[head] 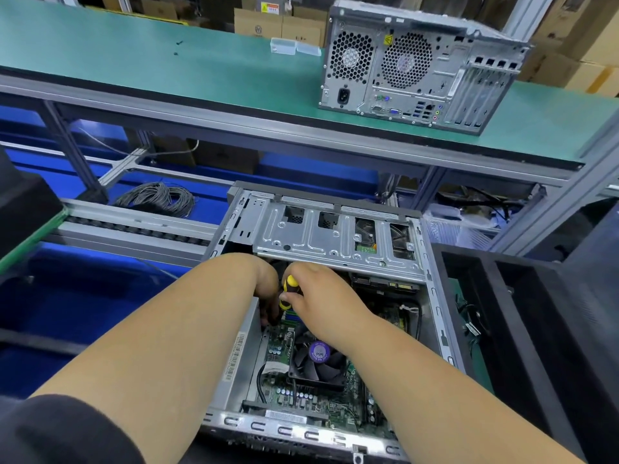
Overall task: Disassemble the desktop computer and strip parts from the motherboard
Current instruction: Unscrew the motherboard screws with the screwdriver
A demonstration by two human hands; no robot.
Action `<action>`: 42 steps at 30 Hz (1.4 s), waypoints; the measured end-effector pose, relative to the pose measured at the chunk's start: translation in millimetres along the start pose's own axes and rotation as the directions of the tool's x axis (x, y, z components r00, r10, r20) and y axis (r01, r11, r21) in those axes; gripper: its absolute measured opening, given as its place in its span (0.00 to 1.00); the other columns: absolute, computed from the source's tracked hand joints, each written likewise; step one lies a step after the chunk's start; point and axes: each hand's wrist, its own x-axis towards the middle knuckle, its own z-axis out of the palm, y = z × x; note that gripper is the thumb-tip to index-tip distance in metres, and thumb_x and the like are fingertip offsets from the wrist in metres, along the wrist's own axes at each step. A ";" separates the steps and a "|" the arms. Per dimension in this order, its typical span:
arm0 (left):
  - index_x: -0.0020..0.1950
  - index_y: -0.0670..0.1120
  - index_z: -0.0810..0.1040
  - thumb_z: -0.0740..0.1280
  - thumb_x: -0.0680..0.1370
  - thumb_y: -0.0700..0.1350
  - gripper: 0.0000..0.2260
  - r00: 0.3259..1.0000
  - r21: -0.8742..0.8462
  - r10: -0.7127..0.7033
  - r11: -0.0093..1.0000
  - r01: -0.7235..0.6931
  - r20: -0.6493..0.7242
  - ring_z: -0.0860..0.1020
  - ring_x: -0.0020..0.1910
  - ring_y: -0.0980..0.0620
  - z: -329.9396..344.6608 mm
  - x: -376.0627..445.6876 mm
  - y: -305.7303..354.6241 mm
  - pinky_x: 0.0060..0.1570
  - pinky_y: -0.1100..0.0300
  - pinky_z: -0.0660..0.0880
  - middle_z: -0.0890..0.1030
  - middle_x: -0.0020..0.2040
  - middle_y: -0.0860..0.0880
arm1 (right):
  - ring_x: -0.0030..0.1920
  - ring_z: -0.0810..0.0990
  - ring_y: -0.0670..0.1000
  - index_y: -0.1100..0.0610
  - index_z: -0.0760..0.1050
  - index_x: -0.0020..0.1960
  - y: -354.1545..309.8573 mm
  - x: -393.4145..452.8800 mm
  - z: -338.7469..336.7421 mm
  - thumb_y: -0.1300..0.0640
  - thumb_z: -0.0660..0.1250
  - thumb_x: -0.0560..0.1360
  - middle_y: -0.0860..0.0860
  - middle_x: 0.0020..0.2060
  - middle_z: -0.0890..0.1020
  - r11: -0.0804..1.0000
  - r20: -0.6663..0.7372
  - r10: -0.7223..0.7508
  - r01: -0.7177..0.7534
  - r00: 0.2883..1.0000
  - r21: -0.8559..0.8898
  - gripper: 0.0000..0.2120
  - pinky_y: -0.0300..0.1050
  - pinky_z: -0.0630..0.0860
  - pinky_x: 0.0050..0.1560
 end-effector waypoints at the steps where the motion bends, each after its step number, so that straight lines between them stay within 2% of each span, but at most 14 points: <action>1: 0.61 0.42 0.81 0.63 0.81 0.44 0.13 1.000 -0.011 0.006 1.000 -0.006 0.012 0.78 0.51 0.51 0.3 0.3 -0.1 0.61 0.57 0.73 0.82 0.56 0.48 | 0.46 0.67 0.51 0.57 0.71 0.52 -0.1 0.1 -0.1 0.52 0.65 0.80 0.50 0.45 0.73 1.000 0.002 -0.004 0.004 1.000 0.003 0.08 0.46 0.60 0.42; 3: 0.62 0.42 0.80 0.63 0.81 0.44 0.13 1.000 -0.018 0.014 1.000 -0.014 0.024 0.78 0.51 0.51 0.4 0.2 -0.5 0.61 0.57 0.72 0.82 0.56 0.48 | 0.47 0.68 0.52 0.57 0.71 0.53 0.1 0.1 -0.5 0.53 0.65 0.80 0.51 0.47 0.75 1.000 0.012 -0.016 0.016 1.000 0.008 0.08 0.46 0.61 0.43; 9: 0.61 0.44 0.81 0.66 0.79 0.48 0.13 0.999 0.065 0.006 0.998 -0.003 -0.043 0.74 0.48 0.51 0.4 -0.1 -1.9 0.55 0.58 0.71 0.81 0.59 0.47 | 0.50 0.70 0.54 0.58 0.71 0.53 -1.1 -1.1 -0.6 0.54 0.65 0.80 0.53 0.49 0.76 0.999 0.020 -0.053 0.053 0.998 -0.011 0.08 0.49 0.68 0.49; 12: 0.61 0.41 0.80 0.64 0.81 0.43 0.12 1.000 -0.060 0.011 0.998 -0.011 0.007 0.77 0.47 0.52 2.0 4.3 -3.4 0.58 0.57 0.73 0.81 0.60 0.44 | 0.49 0.70 0.54 0.58 0.71 0.52 -1.6 -0.5 -0.7 0.54 0.65 0.80 0.53 0.48 0.76 0.998 0.020 -0.055 0.055 0.998 -0.023 0.07 0.49 0.67 0.48; 15: 0.61 0.40 0.80 0.62 0.81 0.41 0.12 1.000 -0.081 0.003 0.997 -0.003 -0.003 0.77 0.46 0.52 2.8 8.3 -4.9 0.55 0.58 0.74 0.81 0.59 0.43 | 0.50 0.70 0.55 0.58 0.71 0.53 -2.0 0.4 -2.0 0.56 0.65 0.80 0.53 0.49 0.76 0.999 0.028 -0.045 0.046 0.999 -0.012 0.07 0.49 0.67 0.49; 19: 0.60 0.42 0.81 0.67 0.79 0.43 0.12 1.000 -0.117 0.012 0.993 -0.010 0.018 0.79 0.49 0.52 3.7 10.0 -6.6 0.63 0.55 0.72 0.82 0.58 0.45 | 0.55 0.70 0.55 0.58 0.72 0.59 -1.3 1.4 -4.6 0.61 0.64 0.79 0.53 0.55 0.76 0.997 0.069 -0.076 0.076 0.995 0.008 0.09 0.47 0.65 0.57; 22: 0.60 0.42 0.82 0.66 0.79 0.43 0.12 0.999 -0.146 0.008 0.989 -0.001 0.041 0.79 0.59 0.49 4.2 11.2 -8.8 0.67 0.51 0.70 0.83 0.57 0.46 | 0.56 0.69 0.55 0.58 0.71 0.61 0.7 1.7 -4.9 0.63 0.63 0.79 0.53 0.57 0.75 0.995 0.082 -0.100 0.099 0.992 0.013 0.10 0.46 0.65 0.58; 24: 0.61 0.41 0.81 0.65 0.79 0.43 0.12 0.999 -0.158 0.013 0.987 -0.006 0.043 0.78 0.62 0.49 4.2 12.3 -9.2 0.68 0.50 0.69 0.83 0.55 0.46 | 0.56 0.68 0.54 0.57 0.71 0.61 2.6 1.6 -4.0 0.64 0.63 0.79 0.52 0.57 0.75 0.993 0.086 -0.114 0.114 0.990 0.007 0.11 0.46 0.65 0.58; 27: 0.63 0.40 0.79 0.65 0.80 0.42 0.13 0.997 -0.184 0.022 0.983 -0.008 0.074 0.77 0.63 0.48 4.9 13.1 -8.6 0.69 0.50 0.68 0.82 0.55 0.45 | 0.55 0.68 0.54 0.57 0.70 0.61 5.1 1.5 -0.9 0.65 0.63 0.79 0.52 0.56 0.75 0.990 0.072 -0.136 0.137 0.988 -0.021 0.12 0.47 0.66 0.58; 30: 0.65 0.37 0.76 0.63 0.81 0.39 0.14 0.994 -0.207 0.038 0.978 -0.016 0.106 0.76 0.65 0.46 4.0 13.1 -8.2 0.70 0.50 0.67 0.79 0.62 0.40 | 0.54 0.68 0.54 0.56 0.70 0.61 5.3 1.4 3.4 0.68 0.63 0.77 0.52 0.55 0.75 0.985 0.057 -0.160 0.163 0.986 -0.058 0.15 0.47 0.67 0.57; 34: 0.67 0.36 0.74 0.60 0.82 0.38 0.15 0.988 -0.217 0.039 0.976 -0.006 0.150 0.74 0.67 0.46 3.8 13.4 -6.7 0.71 0.51 0.66 0.77 0.65 0.39 | 0.53 0.67 0.52 0.56 0.70 0.61 5.8 1.5 5.4 0.70 0.63 0.75 0.51 0.54 0.75 0.982 0.034 -0.170 0.172 0.985 -0.079 0.17 0.46 0.66 0.56; 37: 0.66 0.37 0.76 0.61 0.81 0.39 0.14 0.992 -0.208 0.039 0.978 -0.014 0.116 0.77 0.62 0.47 4.9 13.7 -5.8 0.70 0.52 0.67 0.78 0.64 0.40 | 0.53 0.67 0.52 0.57 0.70 0.61 6.1 1.9 5.3 0.71 0.63 0.75 0.51 0.54 0.75 0.982 0.038 -0.167 0.169 0.985 -0.085 0.18 0.44 0.65 0.56; 39: 0.64 0.37 0.77 0.62 0.81 0.39 0.14 0.995 -0.192 0.045 0.981 -0.026 0.094 0.78 0.58 0.50 4.9 13.0 -5.5 0.69 0.52 0.67 0.79 0.63 0.41 | 0.52 0.67 0.53 0.57 0.70 0.61 5.2 1.0 4.7 0.68 0.63 0.76 0.52 0.54 0.75 0.982 0.036 -0.165 0.167 0.986 -0.091 0.15 0.45 0.65 0.56; 42: 0.62 0.36 0.78 0.63 0.80 0.39 0.13 0.998 -0.150 0.056 0.987 -0.050 0.038 0.78 0.60 0.45 3.0 13.0 -7.4 0.67 0.49 0.69 0.80 0.61 0.39 | 0.51 0.69 0.55 0.58 0.70 0.56 1.8 0.2 3.5 0.56 0.62 0.80 0.53 0.51 0.75 0.985 0.014 -0.118 0.118 0.993 -0.125 0.08 0.51 0.66 0.57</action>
